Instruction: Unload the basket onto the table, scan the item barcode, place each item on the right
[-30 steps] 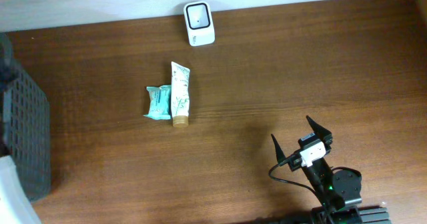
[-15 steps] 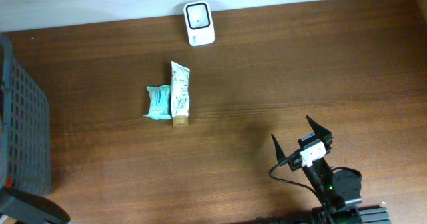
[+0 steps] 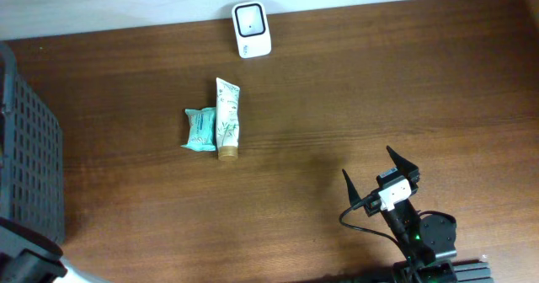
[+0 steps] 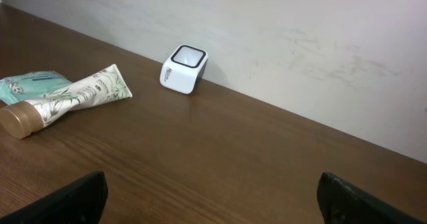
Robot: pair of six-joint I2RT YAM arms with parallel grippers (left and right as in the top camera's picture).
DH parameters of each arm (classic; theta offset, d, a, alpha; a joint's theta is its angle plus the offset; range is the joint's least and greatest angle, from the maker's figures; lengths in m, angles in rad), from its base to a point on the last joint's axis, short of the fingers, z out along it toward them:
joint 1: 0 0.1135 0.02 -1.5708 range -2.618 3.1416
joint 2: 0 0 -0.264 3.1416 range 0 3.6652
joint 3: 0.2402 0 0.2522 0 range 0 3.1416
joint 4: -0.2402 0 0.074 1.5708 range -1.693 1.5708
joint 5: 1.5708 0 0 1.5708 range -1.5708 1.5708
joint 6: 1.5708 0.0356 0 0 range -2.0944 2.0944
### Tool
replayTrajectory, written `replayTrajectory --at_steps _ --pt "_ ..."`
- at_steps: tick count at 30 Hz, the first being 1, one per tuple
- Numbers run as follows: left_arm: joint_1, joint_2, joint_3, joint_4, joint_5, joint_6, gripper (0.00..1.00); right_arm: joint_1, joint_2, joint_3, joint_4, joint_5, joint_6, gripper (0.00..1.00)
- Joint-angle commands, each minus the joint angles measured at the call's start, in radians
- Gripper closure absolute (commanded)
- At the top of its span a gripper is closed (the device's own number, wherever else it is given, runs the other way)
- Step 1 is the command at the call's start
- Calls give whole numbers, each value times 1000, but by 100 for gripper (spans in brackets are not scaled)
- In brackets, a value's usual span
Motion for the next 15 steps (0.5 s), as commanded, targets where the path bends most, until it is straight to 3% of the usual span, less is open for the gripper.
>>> replayTrajectory --at_steps 1,5,7,11,15 --pt "10 63 0 13 4 41 1 -3 -6 -8 -3 9 14 1" --pt "10 112 0 21 5 44 1 -3 -6 -8 -3 9 14 1" --pt "10 113 0 24 4 43 10 -3 -6 -8 -3 9 14 1" --pt "8 112 0 10 26 35 54 -3 -6 -8 -3 9 14 1" --pt "8 91 2 -10 124 35 62 -3 -6 -8 -3 9 14 1"
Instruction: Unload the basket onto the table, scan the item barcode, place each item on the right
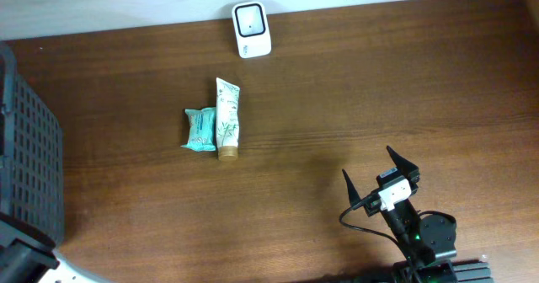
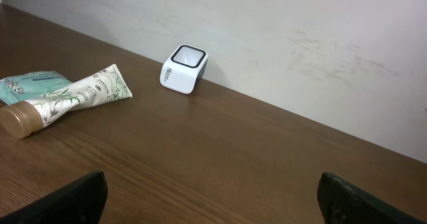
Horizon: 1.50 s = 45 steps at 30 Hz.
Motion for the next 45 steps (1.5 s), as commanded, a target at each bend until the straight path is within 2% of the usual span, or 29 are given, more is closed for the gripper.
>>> replayTrajectory --at_steps 1,3,6,10,15,19,24,28,30,34,36,37,38,40,41,43,45 --pt "2 -19 -6 -10 138 -19 62 -3 -6 -8 -2 9 14 1" --pt "2 -55 9 -10 194 -19 71 -3 -6 -8 -2 9 13 1" --pt "2 -143 60 -10 357 -26 86 -3 -6 -8 -3 9 13 1" --pt "0 -281 127 -5 517 -96 94 -3 -6 -8 -2 9 14 1" --pt "-16 -480 164 64 645 -183 93 -3 -6 -8 -2 9 14 1" --pt "-92 -603 164 120 665 -224 93 -3 -6 -8 -2 9 14 2" --pt "-306 -730 164 147 663 -223 93 -3 -6 -8 -2 9 14 1" --pt "-484 -734 157 107 642 -223 94 -3 -6 -8 -2 9 14 1" --pt "-584 -719 155 69 546 -222 95 -3 -6 -8 -3 9 14 1" --pt "-705 -670 155 16 309 -222 87 -3 -6 -8 -2 9 14 2" --pt "-713 -645 155 1 271 -220 78 -3 -6 -8 -2 9 14 1" --pt "-706 -634 155 3 245 -220 70 -3 -6 -8 -2 9 13 1" --pt "-697 -634 155 14 217 -220 63 -3 -6 -8 -2 9 14 1" --pt "-655 -644 155 64 170 -220 39 -3 -6 -8 -2 9 14 2" --pt "-633 -652 155 86 153 -220 31 -3 -6 -8 -2 9 14 1" --pt "-578 -666 155 111 148 -224 27 -3 -6 -8 -2 9 14 1" --pt "-454 -673 155 106 105 -348 18 -3 -6 -8 -2 9 14 1"
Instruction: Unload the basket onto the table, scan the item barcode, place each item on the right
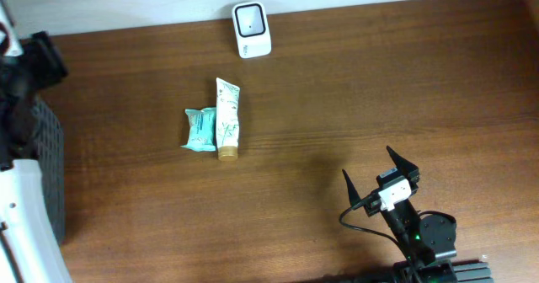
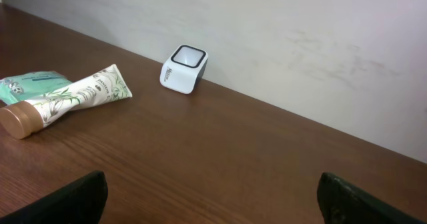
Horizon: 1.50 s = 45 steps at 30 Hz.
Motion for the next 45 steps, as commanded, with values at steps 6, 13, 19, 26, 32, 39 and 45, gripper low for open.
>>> replayTrajectory --at_steps 6,13,19,26,32,39,45 --pt "456 65 2 -103 -22 -353 1 -3 -6 -8 -3 9 14 2" --pt "549 328 2 -177 76 -354 1 -3 -6 -8 -3 9 14 1" --pt "549 505 2 -170 309 -413 1 -3 -6 -8 -3 9 14 1" --pt "549 593 2 -118 308 -412 5 -3 -6 -8 -3 9 14 1" --pt "549 593 2 -120 312 -412 88 -3 -6 -8 -3 9 14 1" --pt "549 592 17 -112 519 -408 100 -3 -6 -8 -3 9 14 1" --pt "548 496 115 -112 608 -340 100 -3 -6 -8 -3 9 14 1"
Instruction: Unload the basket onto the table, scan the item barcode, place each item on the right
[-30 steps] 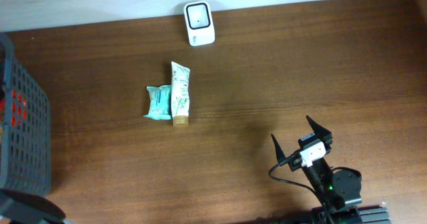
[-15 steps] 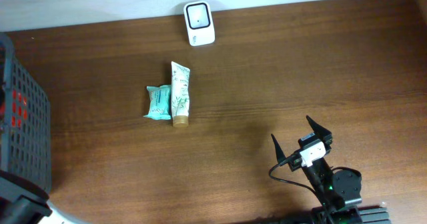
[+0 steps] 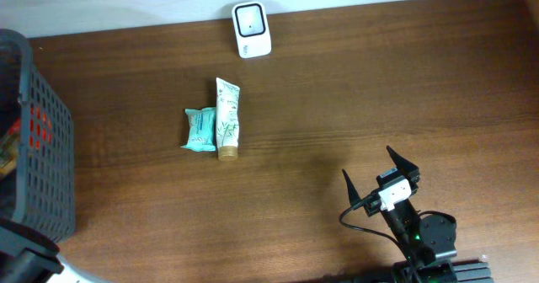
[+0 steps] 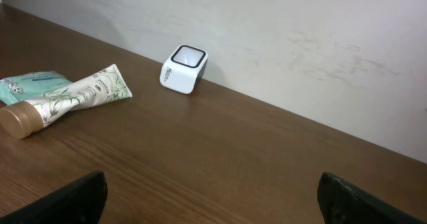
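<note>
The white barcode scanner (image 3: pixel 251 29) stands at the table's back edge, seen too in the right wrist view (image 4: pixel 184 69). A white tube with a gold cap (image 3: pixel 226 119) lies mid-table beside a teal packet (image 3: pixel 200 129); both show in the right wrist view, the tube (image 4: pixel 67 99) and the packet (image 4: pixel 30 86). My right gripper (image 3: pixel 367 162) rests near the front right, open and empty, well apart from the items; its fingertips (image 4: pixel 73 197) frame bare wood. My left gripper is out of view; only part of that arm (image 3: pixel 25 264) shows at the bottom left corner.
A dark mesh basket (image 3: pixel 55 148) stands at the left edge with red items inside. A pale wall runs behind the scanner. Brown wooden table (image 3: pixel 379 81) spreads between the items and my right gripper.
The left arm, which reached over the basket at the left edge, now shows only at the bottom left corner. The basket sits slightly farther right and its inside shows. The right arm has not moved.
At first only a bit of the left arm showed at the bottom left corner, the right gripper open and still. Then the left arm stood over the basket. Now it is back at the corner; tube, packet and scanner have stayed in place.
</note>
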Robot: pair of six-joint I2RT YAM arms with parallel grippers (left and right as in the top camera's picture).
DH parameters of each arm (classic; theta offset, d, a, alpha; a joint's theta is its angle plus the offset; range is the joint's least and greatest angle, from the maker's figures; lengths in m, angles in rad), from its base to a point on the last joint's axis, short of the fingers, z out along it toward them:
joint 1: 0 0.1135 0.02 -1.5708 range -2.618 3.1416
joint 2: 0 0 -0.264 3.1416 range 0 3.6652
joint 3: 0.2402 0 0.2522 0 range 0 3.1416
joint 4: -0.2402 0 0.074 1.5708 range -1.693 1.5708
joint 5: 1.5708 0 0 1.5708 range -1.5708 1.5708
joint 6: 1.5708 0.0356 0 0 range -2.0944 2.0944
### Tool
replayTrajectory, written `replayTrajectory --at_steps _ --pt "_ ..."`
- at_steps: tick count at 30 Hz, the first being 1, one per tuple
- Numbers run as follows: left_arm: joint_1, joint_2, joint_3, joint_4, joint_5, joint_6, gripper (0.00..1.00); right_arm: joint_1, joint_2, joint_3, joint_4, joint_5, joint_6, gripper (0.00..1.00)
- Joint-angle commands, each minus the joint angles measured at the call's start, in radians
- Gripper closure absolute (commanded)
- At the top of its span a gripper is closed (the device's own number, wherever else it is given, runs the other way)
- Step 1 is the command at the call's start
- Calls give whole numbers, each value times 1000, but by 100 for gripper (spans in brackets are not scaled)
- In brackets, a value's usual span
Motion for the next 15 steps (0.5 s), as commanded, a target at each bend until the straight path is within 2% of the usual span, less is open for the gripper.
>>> replayTrajectory --at_steps 1,3,6,7,8,9,12,15 --pt "-19 -117 82 8 72 47 100 -3 -6 -8 -3 9 14 1" --pt "-19 -159 85 8 33 47 100 -3 -6 -8 -3 9 14 1" --pt "-21 -192 85 6 28 132 100 -3 -6 -8 -3 9 14 1" --pt "-22 -191 85 -21 27 164 72 -3 -6 -8 -3 9 14 1" --pt "-22 -185 85 -61 8 163 21 -3 -6 -8 -3 9 14 1" --pt "-21 -176 85 -97 -7 163 1 -3 -6 -8 -3 9 14 2" --pt "-20 -115 85 -136 -21 143 1 -3 -6 -8 -3 9 14 1" --pt "-19 -40 85 -142 -21 35 1 -3 -6 -8 -3 9 14 1"
